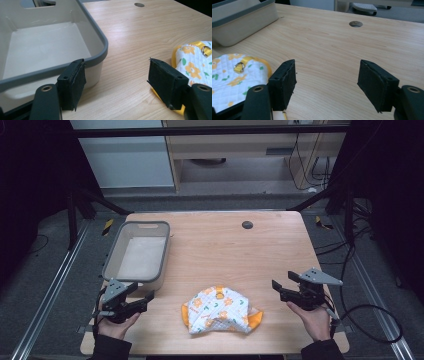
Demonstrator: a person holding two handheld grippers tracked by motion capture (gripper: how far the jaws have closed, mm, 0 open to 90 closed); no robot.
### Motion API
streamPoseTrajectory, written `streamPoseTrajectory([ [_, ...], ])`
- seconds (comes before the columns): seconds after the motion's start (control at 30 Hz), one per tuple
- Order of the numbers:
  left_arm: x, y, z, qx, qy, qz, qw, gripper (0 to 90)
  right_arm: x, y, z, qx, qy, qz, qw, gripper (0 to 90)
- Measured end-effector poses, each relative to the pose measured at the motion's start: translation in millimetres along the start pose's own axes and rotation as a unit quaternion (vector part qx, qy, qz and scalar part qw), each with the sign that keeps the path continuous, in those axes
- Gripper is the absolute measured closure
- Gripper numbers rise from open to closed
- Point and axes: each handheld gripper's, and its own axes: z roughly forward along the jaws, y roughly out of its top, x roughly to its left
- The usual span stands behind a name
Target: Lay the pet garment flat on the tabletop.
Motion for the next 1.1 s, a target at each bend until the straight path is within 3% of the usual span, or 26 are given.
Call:
streamPoseTrajectory([
  [0.33, -17.6, 17.7, 18.0, -0.001, -0.02, 0.016, 0.9997, 30.4, 11.2, 12.7, 8.6, -0.002, 0.015, -0.013, 0.9998, 33.6],
  [0.67, -37.5, 25.1, 38.2, 0.018, -0.041, 0.035, 0.9984, 30.1, 25.9, 22.3, 19.0, -0.001, 0.038, -0.028, 0.9989, 36.3],
  [0.87, -50.7, 29.7, 48.4, 0.027, -0.058, 0.051, 0.9966, 31.2, 34.2, 23.6, 26.0, 0.011, 0.056, -0.035, 0.9977, 38.5],
  [1.1, -66.7, 26.4, 61.5, 0.05, -0.081, 0.07, 0.993, 32.3, 46.0, 16.6, 37.7, 0.04, 0.089, -0.049, 0.9941, 40.8],
])
